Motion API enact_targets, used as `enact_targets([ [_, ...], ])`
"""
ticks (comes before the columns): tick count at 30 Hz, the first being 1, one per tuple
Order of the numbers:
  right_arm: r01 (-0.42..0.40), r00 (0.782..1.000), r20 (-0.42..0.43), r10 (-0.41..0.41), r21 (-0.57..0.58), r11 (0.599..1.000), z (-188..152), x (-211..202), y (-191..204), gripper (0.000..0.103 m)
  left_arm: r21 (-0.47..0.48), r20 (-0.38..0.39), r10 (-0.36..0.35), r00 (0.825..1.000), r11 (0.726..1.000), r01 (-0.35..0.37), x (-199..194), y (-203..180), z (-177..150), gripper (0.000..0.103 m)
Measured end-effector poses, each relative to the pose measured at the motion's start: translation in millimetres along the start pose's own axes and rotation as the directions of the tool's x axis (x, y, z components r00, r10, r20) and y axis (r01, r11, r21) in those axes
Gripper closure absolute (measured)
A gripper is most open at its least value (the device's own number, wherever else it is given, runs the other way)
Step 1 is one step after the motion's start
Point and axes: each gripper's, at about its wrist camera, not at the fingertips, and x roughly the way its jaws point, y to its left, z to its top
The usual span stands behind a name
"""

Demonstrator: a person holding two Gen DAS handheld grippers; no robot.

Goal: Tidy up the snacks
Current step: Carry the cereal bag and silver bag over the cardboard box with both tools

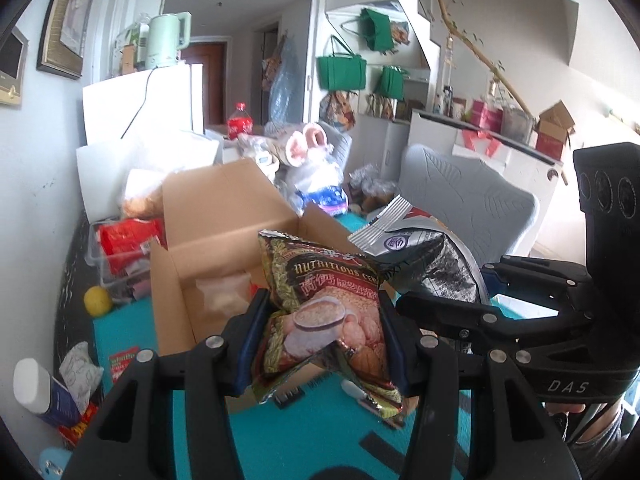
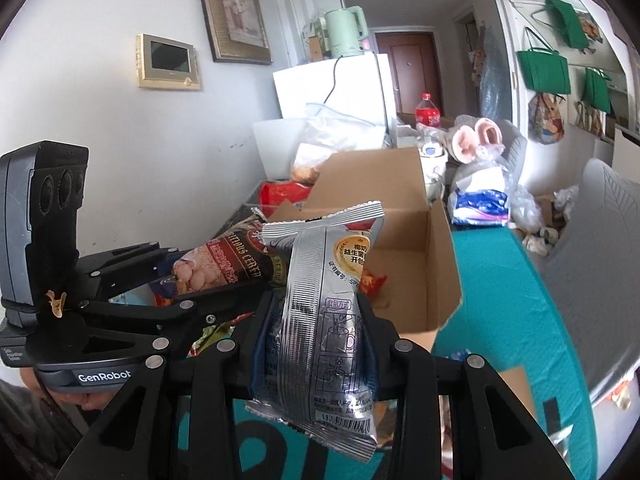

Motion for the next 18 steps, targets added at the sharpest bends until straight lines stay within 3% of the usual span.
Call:
enact_targets([
  [10, -0.042, 0.999, 0.032, 0.044, -0.044, 0.998, 63.6, 42.5, -19.7, 0.066, -0.079, 0.095, 0.050, 0.994, 0.996, -0.042, 39.3, 42.0, 50.9, 0.052],
  [18, -0.068, 0.996, 0.052, 0.067, 0.018, 0.998, 86.9, 91.0, -47.2, 0.066, -0.108, 0.085, 0.077, 0.993, 0.992, -0.068, 82.2, 69.6, 67.2, 0.052],
])
